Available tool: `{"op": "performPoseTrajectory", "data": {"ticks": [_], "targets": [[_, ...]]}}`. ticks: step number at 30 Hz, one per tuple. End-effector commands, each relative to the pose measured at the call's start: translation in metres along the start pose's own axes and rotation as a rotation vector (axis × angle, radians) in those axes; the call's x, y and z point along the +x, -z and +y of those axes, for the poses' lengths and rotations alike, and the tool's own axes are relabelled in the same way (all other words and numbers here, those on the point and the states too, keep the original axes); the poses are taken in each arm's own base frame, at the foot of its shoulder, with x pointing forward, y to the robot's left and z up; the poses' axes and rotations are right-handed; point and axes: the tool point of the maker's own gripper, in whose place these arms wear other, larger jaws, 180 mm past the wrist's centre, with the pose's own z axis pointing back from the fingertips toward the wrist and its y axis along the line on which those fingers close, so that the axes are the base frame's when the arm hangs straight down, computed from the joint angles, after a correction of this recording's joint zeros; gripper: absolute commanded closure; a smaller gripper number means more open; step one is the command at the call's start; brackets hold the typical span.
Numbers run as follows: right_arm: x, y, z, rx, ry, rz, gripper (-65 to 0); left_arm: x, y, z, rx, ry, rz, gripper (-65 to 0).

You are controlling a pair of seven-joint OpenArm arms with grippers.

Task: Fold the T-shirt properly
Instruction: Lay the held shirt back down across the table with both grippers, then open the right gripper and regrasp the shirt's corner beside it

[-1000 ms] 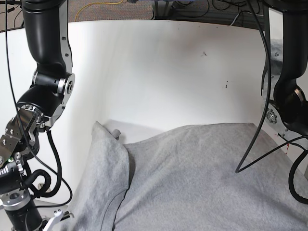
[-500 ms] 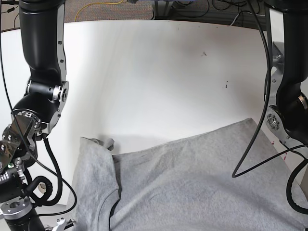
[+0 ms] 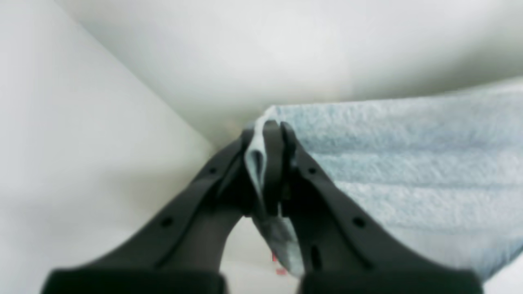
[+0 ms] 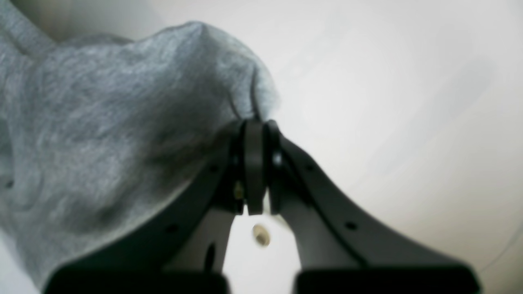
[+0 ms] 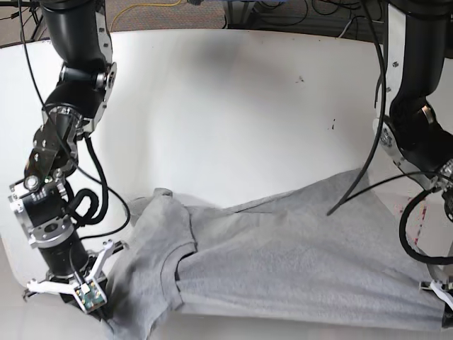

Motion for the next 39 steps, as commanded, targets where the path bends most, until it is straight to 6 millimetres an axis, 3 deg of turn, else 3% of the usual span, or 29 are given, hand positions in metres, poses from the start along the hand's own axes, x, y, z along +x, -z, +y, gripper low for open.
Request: {"op": "performPoseTrajectory", "data": {"ticks": [1,9,23,28,39], "targets": [[-0.003,-0.007,0.006,-0.007,0.034,-0.020,-0.3,-0.004,-0.008,0.005,0.026,0.000,-0.026,0.0],[-0.073,-0.026,0.059,0.083,0.144,0.139,-0.3,-0.086,-0.017,-0.016,0.011,0.002,0.126,0.0],[-0.150,-0.076,0.156,0.249,0.300,0.363,-0.3,-0.239,-0.061,-0.038,-0.020,-0.030,0.462,0.0],[-0.163,-0.094,0.184,0.296,0.349,0.416,-0.3,-0.275,-0.081,-0.037,-0.014,-0.037,0.549,0.0],[-0.185,-0.122,0.210,0.349,0.370,0.499,-0.6,-0.307,-0.107,-0.021,0.002,0.034,0.659,0.0]]}}
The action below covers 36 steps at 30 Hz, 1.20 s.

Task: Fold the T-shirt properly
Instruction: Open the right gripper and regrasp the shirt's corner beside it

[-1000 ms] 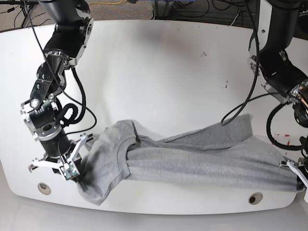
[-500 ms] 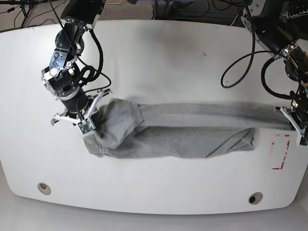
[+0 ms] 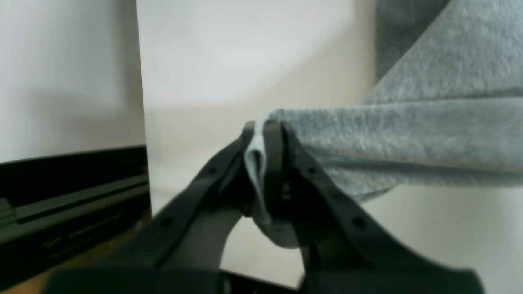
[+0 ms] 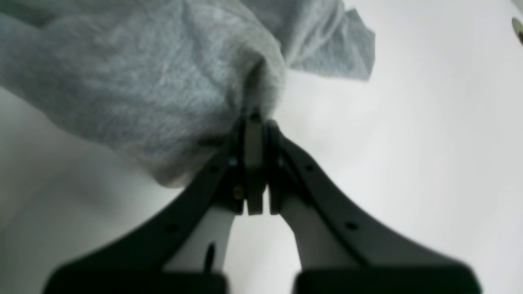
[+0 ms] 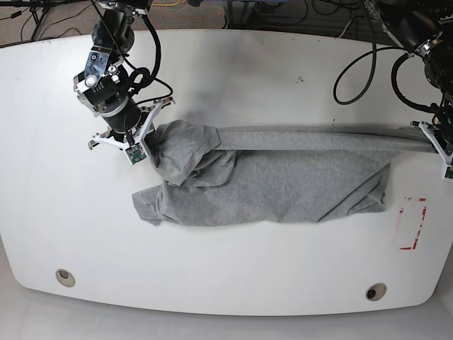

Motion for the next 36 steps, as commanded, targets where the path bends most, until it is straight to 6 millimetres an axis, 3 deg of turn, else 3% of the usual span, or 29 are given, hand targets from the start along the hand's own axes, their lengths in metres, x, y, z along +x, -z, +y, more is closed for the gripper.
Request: {"op": "performPoseTrajectory", "data": {"ticks": [1,9,11,18,22,29,36], "targets": [[0.003,-0.005,-0.006,-0.023,-0.008,-0.014,-0.6,0.005,-0.009,0.021,0.060,0.028,-0.015,0.0],[-0.018,-0.008,0.005,0.000,0.004,0.039,-1.0,-0.012,-0.009,0.021,0.058,0.053,0.030,0.0],[-0.022,-0.008,0.011,0.011,0.019,0.046,-4.0,-0.014,-0.010,0.024,0.066,0.063,0.037,0.0],[-0.043,-0.012,0.034,0.050,0.072,0.088,-34.7,-0.015,-0.011,0.026,0.069,0.067,0.039,0.0],[-0.051,-0.014,0.045,0.068,0.097,0.106,-43.1,-0.015,-0.011,0.027,0.072,0.068,0.042,0.0],[-0.056,-0.016,0.051,0.076,0.121,0.112,-43.8,-0.013,-0.010,0.025,0.068,0.074,0.038,0.0],[-0.042,-0.016,0.007,-0.047,0.184,0.052,-43.8,-0.013,-0.010,0.023,0.064,0.075,0.037,0.0]]}}
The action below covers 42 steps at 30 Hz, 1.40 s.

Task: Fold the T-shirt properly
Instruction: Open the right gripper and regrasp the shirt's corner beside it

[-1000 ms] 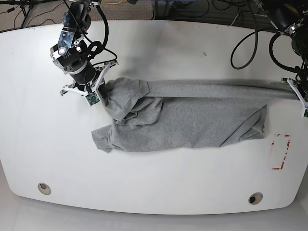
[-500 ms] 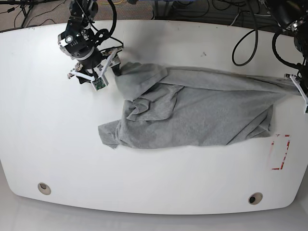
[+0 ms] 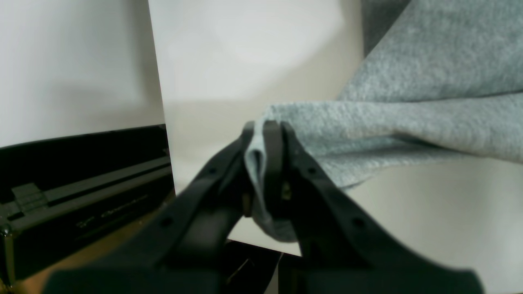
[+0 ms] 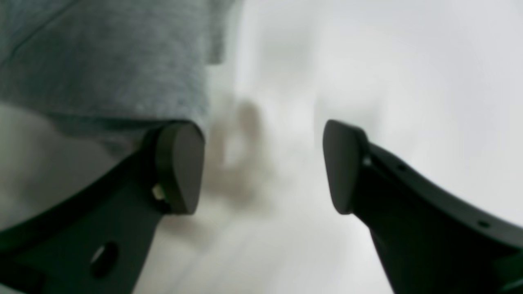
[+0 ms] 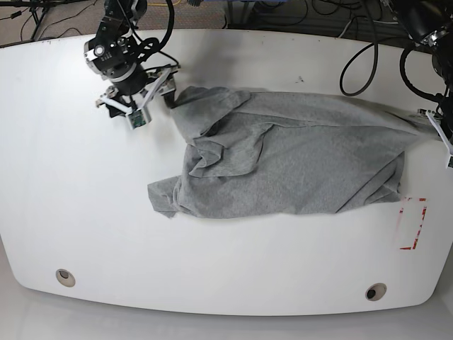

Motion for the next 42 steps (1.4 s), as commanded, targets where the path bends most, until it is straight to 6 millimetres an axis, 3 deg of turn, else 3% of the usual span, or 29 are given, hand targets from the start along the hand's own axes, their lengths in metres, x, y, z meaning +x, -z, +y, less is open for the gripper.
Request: {"op": "performPoseTrajectory", "data": {"ticks": [1,5,13,30,42], "targets": [[0.023,-0.003,-0.018,-0.051,0.010,-0.068,-43.8,0.010,-0.006,0.012,0.035,0.005,-0.030,0.0],[0.035,-0.006,-0.043,-0.117,0.032,-0.091,-43.8,0.010,-0.006,0.011,0.034,0.003,-0.032,0.0],[0.062,0.007,-0.069,-0.140,0.040,-0.142,-43.8,0.010,-0.006,0.011,0.034,0.003,-0.032,0.0],[0.126,0.084,-0.089,-0.004,0.163,-0.193,-43.8,0.012,-0.006,0.010,0.030,0.001,-0.038,0.0],[0.129,0.130,-0.079,0.116,0.253,-0.184,-43.8,0.027,-0.005,0.004,0.017,0.023,-0.064,0.0]]}}
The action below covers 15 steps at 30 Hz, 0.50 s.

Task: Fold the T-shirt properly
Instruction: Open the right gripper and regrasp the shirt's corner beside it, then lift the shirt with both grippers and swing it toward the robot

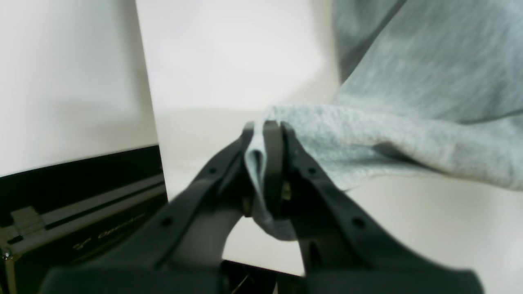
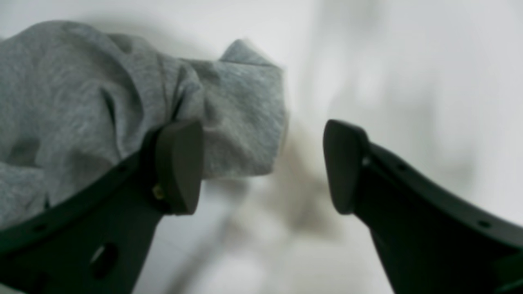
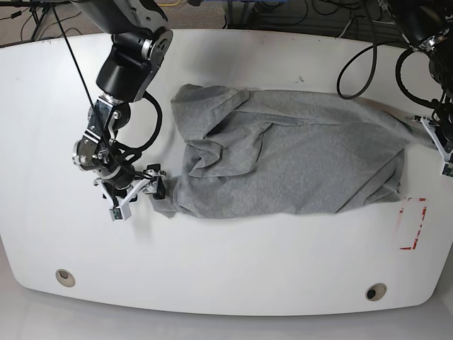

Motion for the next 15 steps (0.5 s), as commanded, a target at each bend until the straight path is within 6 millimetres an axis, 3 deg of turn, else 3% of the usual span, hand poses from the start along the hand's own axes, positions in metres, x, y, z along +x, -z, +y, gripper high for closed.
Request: {"op": "performPoseTrajectory", "data": {"ticks": [1,10,15], "targets": [[0.023,0.003,0.000,0.015,0.004,-0.064,-43.8,0.009,-0.007,0.012,0.036,0.006,-0.026,0.0],[0.012,0.013,0.012,0.052,0.032,-0.046,-43.8,0.009,-0.007,0.012,0.035,0.006,-0.027,0.0],[0.005,0.022,0.029,0.088,0.053,-0.030,-43.8,0.009,-0.007,0.012,0.035,0.006,-0.027,0.0]]}}
